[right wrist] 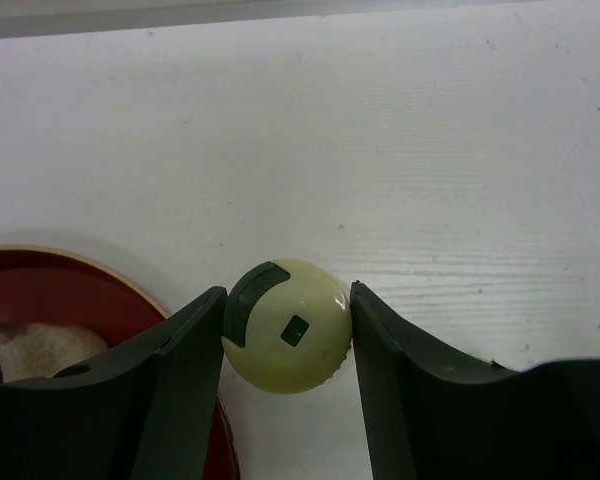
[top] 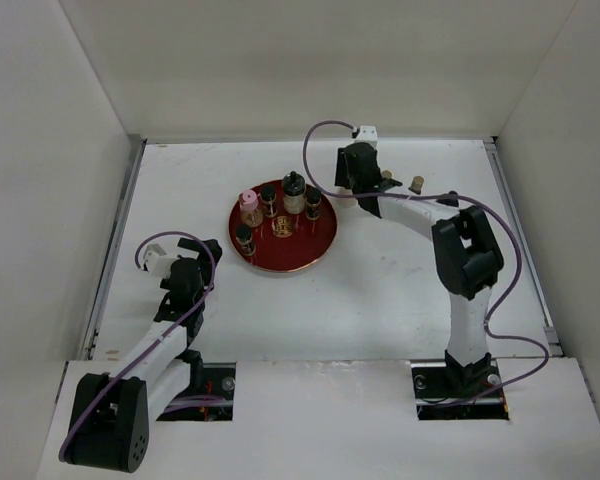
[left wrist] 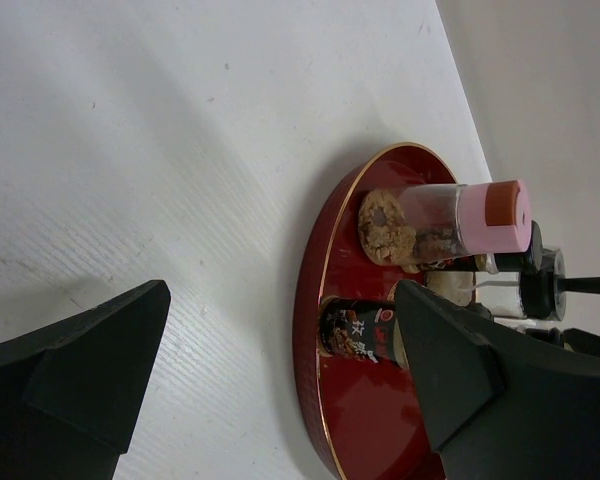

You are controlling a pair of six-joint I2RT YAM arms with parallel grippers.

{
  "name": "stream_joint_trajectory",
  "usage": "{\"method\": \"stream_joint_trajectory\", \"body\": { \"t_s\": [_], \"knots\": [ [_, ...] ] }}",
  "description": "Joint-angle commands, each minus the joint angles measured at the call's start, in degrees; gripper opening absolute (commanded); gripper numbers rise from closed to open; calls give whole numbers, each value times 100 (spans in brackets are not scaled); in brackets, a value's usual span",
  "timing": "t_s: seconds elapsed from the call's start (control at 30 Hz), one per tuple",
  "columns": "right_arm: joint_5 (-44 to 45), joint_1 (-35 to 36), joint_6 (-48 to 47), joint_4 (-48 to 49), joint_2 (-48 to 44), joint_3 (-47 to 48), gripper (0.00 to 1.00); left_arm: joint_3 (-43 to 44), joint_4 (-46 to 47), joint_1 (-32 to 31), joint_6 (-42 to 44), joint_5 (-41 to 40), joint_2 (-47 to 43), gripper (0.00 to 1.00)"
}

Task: Organize the condiment bottles

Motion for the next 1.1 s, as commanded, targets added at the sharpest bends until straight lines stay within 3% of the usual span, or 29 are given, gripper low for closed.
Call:
{"method": "stream_joint_trajectory", "body": {
  "t_s": [0.0,0.2,0.37,0.63,1.07],
  "knots": [
    [232,215,-92,866,-1204,-253,45,65,227,-18,62,25,4,100],
    [418,812,-470,1112,-2444,-1026,45,82,262,-36,80,34,83,100],
    [295,1506,-303,1332,-2859,-1563,45,82,280,-45,80,8,83,100],
    [-127,2403,83,1543,-1824,-1275,45,82,298,-45,97,16,74,100],
    [-31,2606,303,1754,-460,-738,46,82,298,-71,97,17,74,100]
  ]
}}
